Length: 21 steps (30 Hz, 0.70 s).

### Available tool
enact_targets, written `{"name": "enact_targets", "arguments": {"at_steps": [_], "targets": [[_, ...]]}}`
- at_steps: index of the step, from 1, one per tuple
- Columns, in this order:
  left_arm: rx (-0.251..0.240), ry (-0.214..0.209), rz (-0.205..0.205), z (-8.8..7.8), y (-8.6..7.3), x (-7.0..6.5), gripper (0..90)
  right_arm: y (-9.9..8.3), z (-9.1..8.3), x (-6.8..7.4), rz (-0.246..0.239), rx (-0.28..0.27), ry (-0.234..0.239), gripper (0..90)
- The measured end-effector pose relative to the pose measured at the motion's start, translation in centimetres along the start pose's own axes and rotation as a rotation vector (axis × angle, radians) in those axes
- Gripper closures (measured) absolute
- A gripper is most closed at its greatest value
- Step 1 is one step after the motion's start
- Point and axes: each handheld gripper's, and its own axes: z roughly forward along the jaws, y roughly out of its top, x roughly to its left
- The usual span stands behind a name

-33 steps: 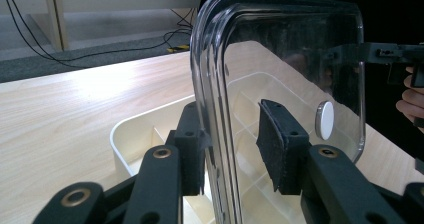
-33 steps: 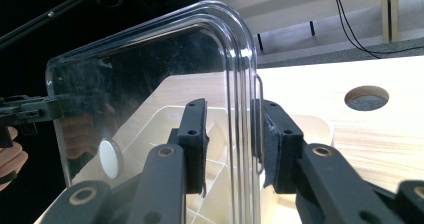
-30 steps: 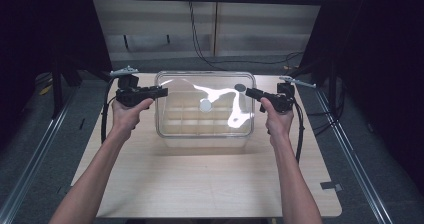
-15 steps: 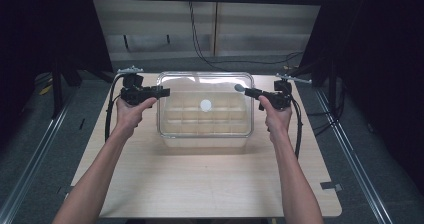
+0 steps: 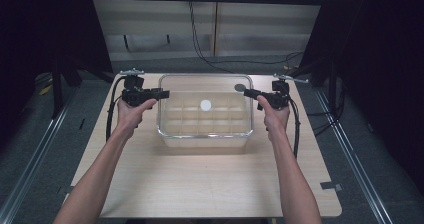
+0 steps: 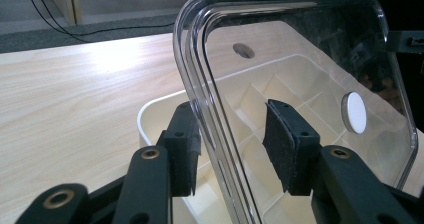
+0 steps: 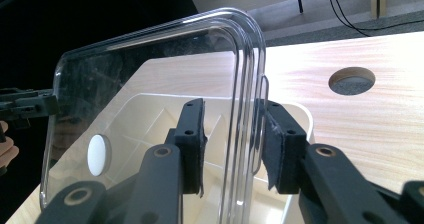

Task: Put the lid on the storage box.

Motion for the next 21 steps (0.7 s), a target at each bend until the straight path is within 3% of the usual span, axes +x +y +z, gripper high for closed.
{"name": "enact_targets", "arguments": {"at_steps": [8, 16, 21], "targets": [[0.039, 0.016, -0.003, 0.7, -0.6, 0.1, 55.9, -0.1, 0.5, -0.5, 0.015, 0.015, -0.005, 64.6], [0.047, -0.002, -0.019, 1.1, -1.2, 0.8, 55.3, -0.4, 1.2, -1.0, 0.025, 0.029, -0.022, 63.7], [0.077, -0.009, -0.025, 1.3, -1.7, 1.1, 54.7, -0.5, 1.7, -0.9, 0.009, 0.055, -0.057, 60.8]]}}
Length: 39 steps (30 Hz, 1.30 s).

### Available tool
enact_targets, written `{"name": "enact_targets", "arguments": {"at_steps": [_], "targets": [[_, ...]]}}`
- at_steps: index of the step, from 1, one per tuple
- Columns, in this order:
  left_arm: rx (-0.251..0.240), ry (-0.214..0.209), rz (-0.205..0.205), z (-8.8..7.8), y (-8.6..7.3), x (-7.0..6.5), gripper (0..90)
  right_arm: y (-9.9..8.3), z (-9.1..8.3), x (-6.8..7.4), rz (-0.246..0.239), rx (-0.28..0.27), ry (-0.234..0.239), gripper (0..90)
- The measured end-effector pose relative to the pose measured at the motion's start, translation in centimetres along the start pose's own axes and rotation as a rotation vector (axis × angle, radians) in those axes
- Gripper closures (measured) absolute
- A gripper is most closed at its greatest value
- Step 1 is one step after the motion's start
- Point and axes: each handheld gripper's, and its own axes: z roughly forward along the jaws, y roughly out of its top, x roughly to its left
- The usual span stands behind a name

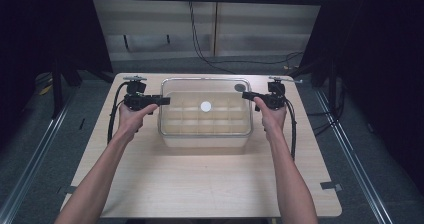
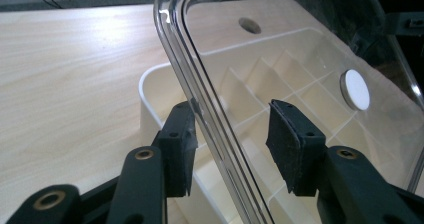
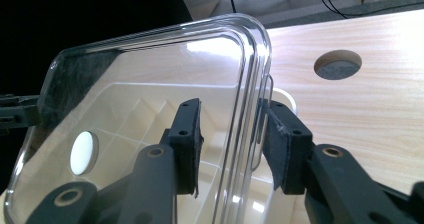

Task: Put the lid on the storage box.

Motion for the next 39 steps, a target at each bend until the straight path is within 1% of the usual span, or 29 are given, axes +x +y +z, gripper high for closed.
{"name": "enact_targets", "arguments": {"at_steps": [5, 7, 10, 11, 12, 14, 16, 22, 24, 31, 33, 34, 36, 38, 39], "targets": [[0.003, -0.001, -0.015, 0.3, -0.2, 0.3, 54.5, 0.1, 0.5, 0.1, -0.01, 0.029, -0.03, 59.3], [0.0, -0.004, -0.016, 0.4, -0.4, 0.4, 54.6, 0.0, 0.6, -0.1, -0.006, 0.032, -0.031, 59.0], [0.017, 0.005, -0.028, 0.8, -0.8, 0.7, 54.4, -0.2, 1.0, 0.0, -0.013, 0.043, -0.054, 57.6], [0.017, 0.005, -0.028, 0.8, -0.8, 0.7, 54.2, -0.2, 1.0, 0.0, -0.013, 0.043, -0.054, 57.6], [0.027, 0.001, -0.03, 0.9, -1.2, 1.0, 54.3, -0.3, 1.3, -0.2, -0.015, 0.055, -0.069, 57.3], [0.023, -0.013, -0.048, 1.0, -1.6, 1.2, 54.5, -0.5, 1.6, -0.3, -0.007, 0.06, -0.072, 57.0], [0.03, -0.016, -0.043, 1.0, -1.6, 1.3, 54.3, -0.7, 1.8, -0.5, -0.001, 0.065, -0.08, 56.5], [0.034, -0.024, -0.06, 1.2, -1.9, 1.5, 54.2, -1.1, 2.2, -0.7, -0.002, 0.077, -0.096, 55.6], [0.032, -0.03, -0.066, 1.3, -2.0, 1.6, 54.1, -1.1, 2.3, -0.7, -0.006, 0.085, -0.11, 55.5], [0.042, -0.026, -0.059, 1.3, -2.1, 1.6, 53.1, -1.3, 2.4, -0.8, 0.002, 0.086, -0.113, 55.4], [0.044, -0.028, -0.071, 1.4, -2.2, 1.6, 52.9, -1.4, 2.5, -0.9, 0.014, 0.089, -0.111, 55.0], [0.05, -0.028, -0.068, 1.5, -2.2, 1.7, 52.7, -1.4, 2.6, -0.9, 0.013, 0.087, -0.109, 54.9], [0.046, -0.032, -0.081, 1.6, -2.3, 1.7, 52.4, -1.5, 2.7, -1.0, 0.017, 0.089, -0.111, 54.7], [0.052, -0.036, -0.085, 1.7, -2.4, 1.8, 52.3, -1.5, 2.7, -1.0, 0.014, 0.089, -0.115, 54.1], [0.047, -0.036, -0.087, 1.8, -2.4, 1.8, 52.1, -1.5, 2.8, -1.0, 0.011, 0.093, -0.118, 53.6]]}}
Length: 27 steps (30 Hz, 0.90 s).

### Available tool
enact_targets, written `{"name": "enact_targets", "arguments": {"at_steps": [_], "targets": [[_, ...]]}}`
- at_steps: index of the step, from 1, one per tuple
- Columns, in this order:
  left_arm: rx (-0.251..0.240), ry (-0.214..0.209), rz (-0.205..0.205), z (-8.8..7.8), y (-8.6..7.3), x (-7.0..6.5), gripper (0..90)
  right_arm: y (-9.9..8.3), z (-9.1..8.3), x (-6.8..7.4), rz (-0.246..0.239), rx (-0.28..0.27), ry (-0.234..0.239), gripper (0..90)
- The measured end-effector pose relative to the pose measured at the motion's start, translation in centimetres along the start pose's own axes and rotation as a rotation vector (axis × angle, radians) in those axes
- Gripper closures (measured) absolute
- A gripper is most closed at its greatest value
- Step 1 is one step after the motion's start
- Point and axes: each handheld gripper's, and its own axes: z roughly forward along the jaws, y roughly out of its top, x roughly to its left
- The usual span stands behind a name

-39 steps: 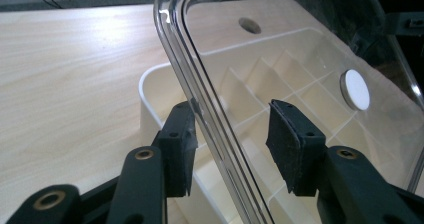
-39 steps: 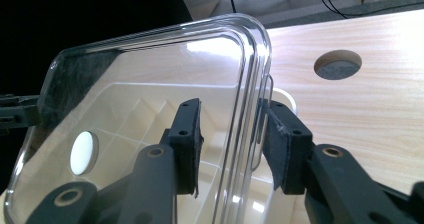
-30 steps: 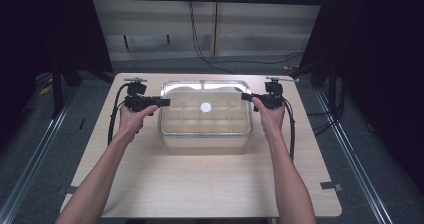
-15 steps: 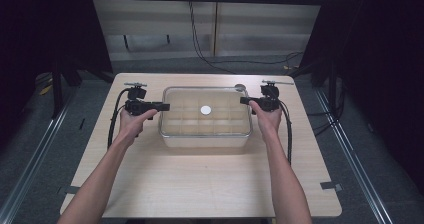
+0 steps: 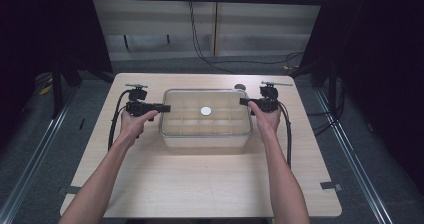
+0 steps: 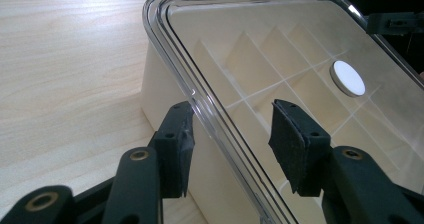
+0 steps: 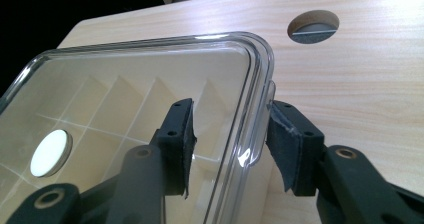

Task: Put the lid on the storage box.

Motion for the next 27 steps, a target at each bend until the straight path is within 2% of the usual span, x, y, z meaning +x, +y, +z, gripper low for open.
{"name": "enact_targets", "arguments": {"at_steps": [3, 7, 10, 13, 19, 23, 25, 27], "targets": [[0.002, -0.006, -0.003, 0.1, -0.1, 0.1, 51.9, -0.1, 0.1, 0.0, 0.003, 0.005, -0.001, 53.0], [0.004, 0.011, 0.0, 0.2, -0.2, -0.1, 49.7, -0.3, 0.1, -0.1, 0.007, -0.003, 0.0, 51.9], [0.006, 0.011, 0.006, 0.2, -0.3, -0.2, 48.5, -0.3, 0.0, 0.2, -0.031, -0.017, -0.035, 51.7], [-0.001, 0.002, -0.007, 0.3, -0.4, -0.1, 47.9, -0.4, 0.0, 0.2, -0.031, -0.022, -0.04, 51.7], [0.021, 0.004, -0.02, 0.3, -0.5, -0.1, 38.7, -0.6, -0.2, 0.3, -0.044, -0.02, -0.033, 50.4], [0.036, 0.022, 0.004, 0.0, -0.5, -0.3, 34.0, -0.9, -0.3, 0.0, -0.037, -0.029, -0.001, 47.2], [0.022, 0.016, 0.003, -0.4, -0.5, -0.4, 31.8, -1.0, -0.5, 0.1, -0.049, -0.031, 0.008, 44.1], [0.019, 0.025, 0.028, -0.8, -0.5, -0.6, 31.7, -1.0, -0.8, 0.4, -0.055, -0.04, 0.012, 41.8]]}}
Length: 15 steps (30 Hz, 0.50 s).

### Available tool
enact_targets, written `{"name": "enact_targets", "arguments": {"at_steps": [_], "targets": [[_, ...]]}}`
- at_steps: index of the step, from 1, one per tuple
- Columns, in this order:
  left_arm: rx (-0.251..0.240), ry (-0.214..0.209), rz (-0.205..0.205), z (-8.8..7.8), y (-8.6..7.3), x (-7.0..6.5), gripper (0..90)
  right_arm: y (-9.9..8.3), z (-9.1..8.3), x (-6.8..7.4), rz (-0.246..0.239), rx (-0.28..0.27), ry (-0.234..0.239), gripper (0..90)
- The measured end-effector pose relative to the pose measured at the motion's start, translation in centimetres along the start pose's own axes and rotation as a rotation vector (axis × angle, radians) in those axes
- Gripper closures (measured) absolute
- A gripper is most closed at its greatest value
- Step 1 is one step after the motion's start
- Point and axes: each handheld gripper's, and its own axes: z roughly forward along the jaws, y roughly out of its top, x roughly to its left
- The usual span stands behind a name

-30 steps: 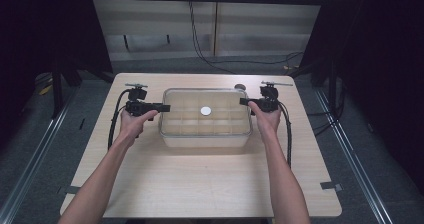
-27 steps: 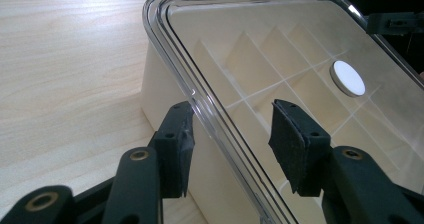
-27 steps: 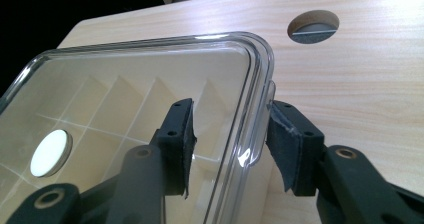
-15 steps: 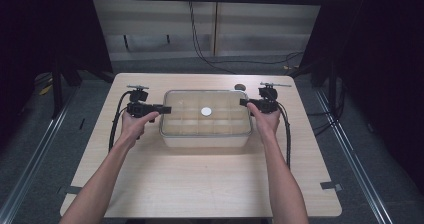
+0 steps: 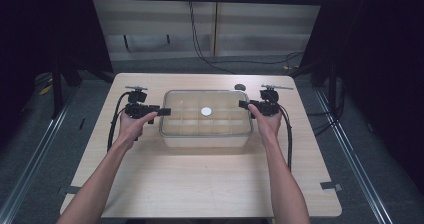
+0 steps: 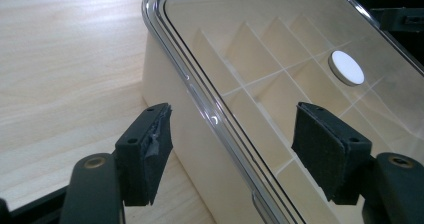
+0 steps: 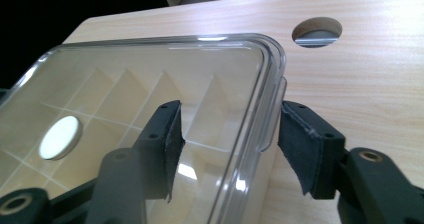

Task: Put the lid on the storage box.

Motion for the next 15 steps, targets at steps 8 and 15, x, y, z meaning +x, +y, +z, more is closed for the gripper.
{"name": "enact_targets", "arguments": {"at_steps": [8, 15], "targets": [[-0.03, 0.025, 0.056, -1.7, -0.4, -1.2, 32.1, 0.1, -1.8, 1.1, -0.051, -0.019, 0.018, 35.0], [-0.021, 0.033, 0.117, -2.6, -1.6, -2.9, 32.1, -1.0, -3.5, 2.0, -0.09, -0.021, 0.029, 28.8]]}}
